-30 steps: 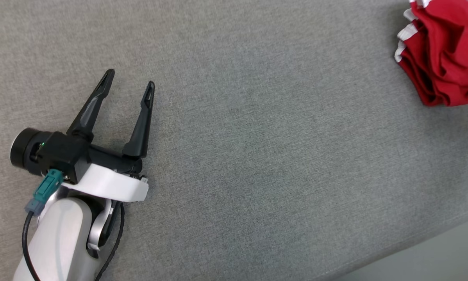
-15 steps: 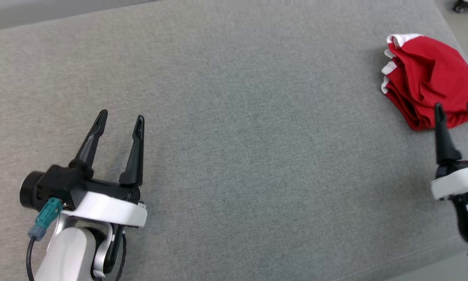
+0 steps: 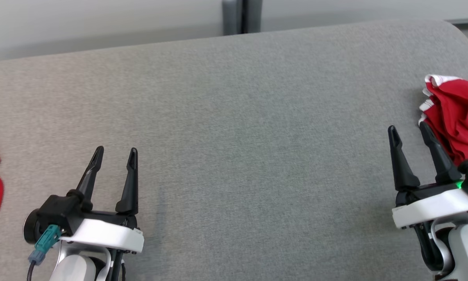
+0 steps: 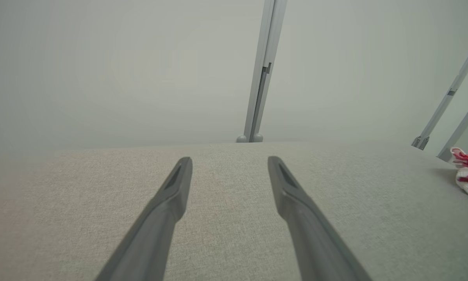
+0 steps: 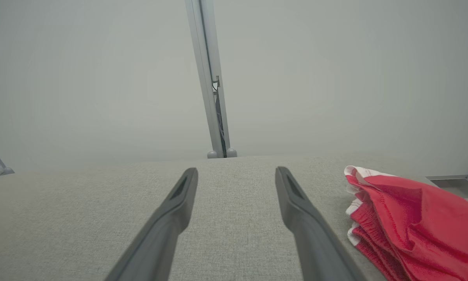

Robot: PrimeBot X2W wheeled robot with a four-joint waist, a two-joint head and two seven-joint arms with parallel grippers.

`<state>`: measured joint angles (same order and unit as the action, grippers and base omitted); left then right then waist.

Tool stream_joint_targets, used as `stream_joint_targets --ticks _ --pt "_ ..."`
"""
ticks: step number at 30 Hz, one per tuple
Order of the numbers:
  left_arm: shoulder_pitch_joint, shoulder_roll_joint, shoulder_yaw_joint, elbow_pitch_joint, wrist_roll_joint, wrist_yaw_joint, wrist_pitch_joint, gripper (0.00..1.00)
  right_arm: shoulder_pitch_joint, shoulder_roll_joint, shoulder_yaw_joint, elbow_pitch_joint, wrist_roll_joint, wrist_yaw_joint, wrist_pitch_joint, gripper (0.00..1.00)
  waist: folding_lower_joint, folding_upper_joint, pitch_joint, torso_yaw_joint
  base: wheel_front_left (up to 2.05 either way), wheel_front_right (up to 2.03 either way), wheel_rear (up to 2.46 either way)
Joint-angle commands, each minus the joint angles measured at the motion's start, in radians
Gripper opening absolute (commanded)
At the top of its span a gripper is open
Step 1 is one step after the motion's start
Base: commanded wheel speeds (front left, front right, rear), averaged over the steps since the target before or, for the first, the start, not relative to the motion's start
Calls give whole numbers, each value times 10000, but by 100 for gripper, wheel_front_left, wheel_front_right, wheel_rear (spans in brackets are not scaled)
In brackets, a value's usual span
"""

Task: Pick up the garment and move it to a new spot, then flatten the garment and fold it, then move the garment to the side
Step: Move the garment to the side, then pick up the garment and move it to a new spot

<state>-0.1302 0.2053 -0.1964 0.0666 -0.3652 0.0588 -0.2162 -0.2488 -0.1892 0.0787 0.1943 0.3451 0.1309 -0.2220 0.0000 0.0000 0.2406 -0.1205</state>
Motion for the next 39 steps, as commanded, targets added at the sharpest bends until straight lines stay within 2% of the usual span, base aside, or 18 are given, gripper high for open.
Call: stream_joint_targets --ticks 1,11,23,39 --pt "175 31 89 32 -84 64 -74 100 239 59 16 -169 -196 -2 130 100 0 0 -436 436 0 0 0" --pt "877 130 204 270 -358 50 -147 100 1243 412 -264 -781 -689 -2 625 100 0 0 -1315 1031 0 0 0" --pt "1458 237 126 488 -450 117 -51 100 2529 590 -809 -1487 -1080 -2 1187 100 0 0 -1933 1136 0 0 0" --pt "1810 449 85 339 -529 246 63 100 3448 851 -1440 -2476 -1400 -2 1775 100 0 0 -2143 1085 0 0 0"
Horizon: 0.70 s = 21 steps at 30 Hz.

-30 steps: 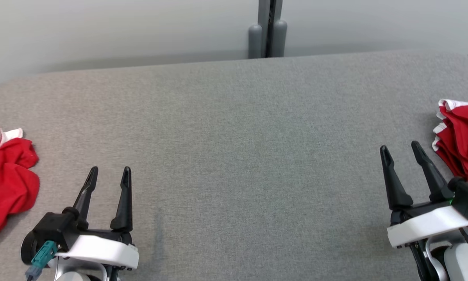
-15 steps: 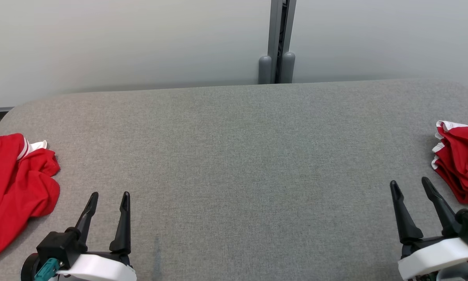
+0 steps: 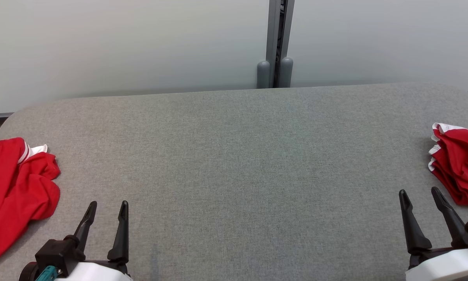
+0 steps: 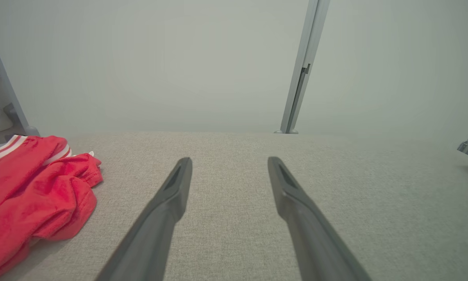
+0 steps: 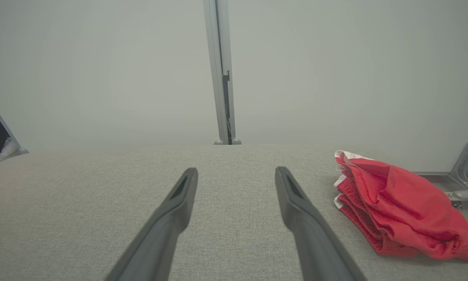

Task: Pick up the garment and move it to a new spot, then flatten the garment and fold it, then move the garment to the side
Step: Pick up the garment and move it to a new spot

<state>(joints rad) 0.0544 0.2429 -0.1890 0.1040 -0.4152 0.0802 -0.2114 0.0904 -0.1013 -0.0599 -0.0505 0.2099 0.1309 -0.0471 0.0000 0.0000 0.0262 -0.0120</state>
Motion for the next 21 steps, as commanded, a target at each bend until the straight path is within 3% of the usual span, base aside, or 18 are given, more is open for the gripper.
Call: stream_joint_targets --ticks 1,21 --pt "-46 83 5 -24 -38 29 14 100 79 -14 -75 -64 -59 -2 23 100 0 0 1 2 0 0 0" --pt "-296 202 -162 -155 137 248 46 100 152 121 -214 -193 -82 -2 49 100 0 0 111 118 0 0 0"
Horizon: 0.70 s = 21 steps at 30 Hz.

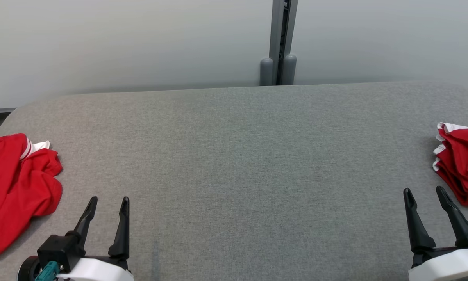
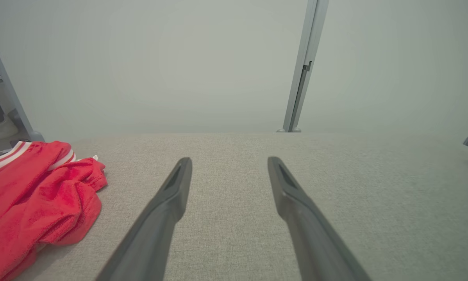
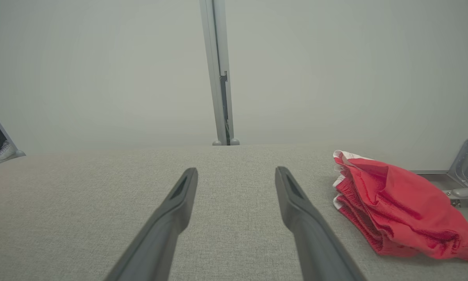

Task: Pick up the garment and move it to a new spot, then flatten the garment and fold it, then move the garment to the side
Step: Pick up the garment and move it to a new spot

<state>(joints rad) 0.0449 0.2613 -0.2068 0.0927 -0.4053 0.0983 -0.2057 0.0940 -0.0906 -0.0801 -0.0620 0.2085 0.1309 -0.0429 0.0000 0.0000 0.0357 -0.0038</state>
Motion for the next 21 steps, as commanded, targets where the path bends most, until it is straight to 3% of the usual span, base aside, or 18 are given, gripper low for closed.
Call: stream_joint_targets --ticks 1,7,21 --pt "-236 16 18 -60 39 71 -20 100 102 18 -6 -98 -74 -2 5 100 0 0 37 89 0 0 0" --pt "-588 -28 9 11 -36 -1 -100 100 13 -27 113 -223 -23 -2 51 100 0 0 145 771 0 0 0" --pt "-495 -88 194 142 -181 110 -368 100 -347 -208 656 -396 141 -2 197 100 0 0 136 3131 0 0 0"
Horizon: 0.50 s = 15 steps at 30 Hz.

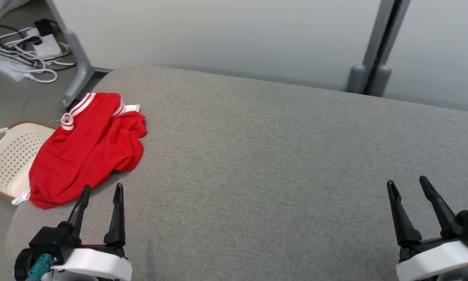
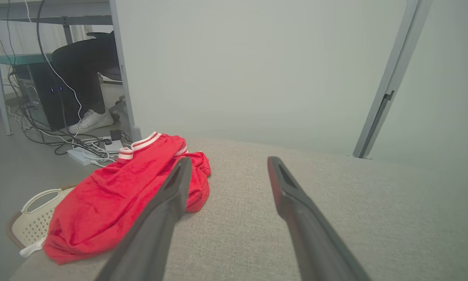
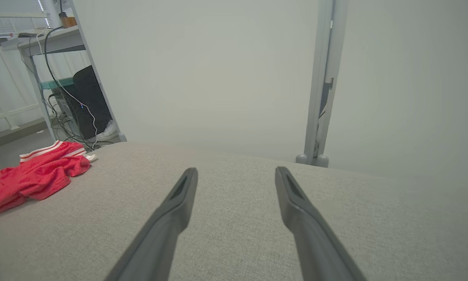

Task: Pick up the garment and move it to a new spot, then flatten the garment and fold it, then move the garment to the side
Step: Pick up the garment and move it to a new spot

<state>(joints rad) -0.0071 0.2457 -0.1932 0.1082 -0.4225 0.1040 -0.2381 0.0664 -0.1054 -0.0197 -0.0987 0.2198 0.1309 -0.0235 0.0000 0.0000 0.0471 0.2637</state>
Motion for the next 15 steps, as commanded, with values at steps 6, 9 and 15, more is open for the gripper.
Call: stream_joint_targets --ticks 6,9,15 --pt "65 70 76 -116 -57 74 -87 100 -186 -21 235 18 93 -2 -60 100 0 0 70 1154 0 0 0" --pt "113 119 92 -159 -81 28 -92 100 -179 -7 304 44 79 -2 -69 100 0 0 80 1331 0 0 0" --pt "111 102 121 -161 -85 27 -155 100 -206 -31 362 79 93 -2 -94 100 0 0 103 1413 0 0 0"
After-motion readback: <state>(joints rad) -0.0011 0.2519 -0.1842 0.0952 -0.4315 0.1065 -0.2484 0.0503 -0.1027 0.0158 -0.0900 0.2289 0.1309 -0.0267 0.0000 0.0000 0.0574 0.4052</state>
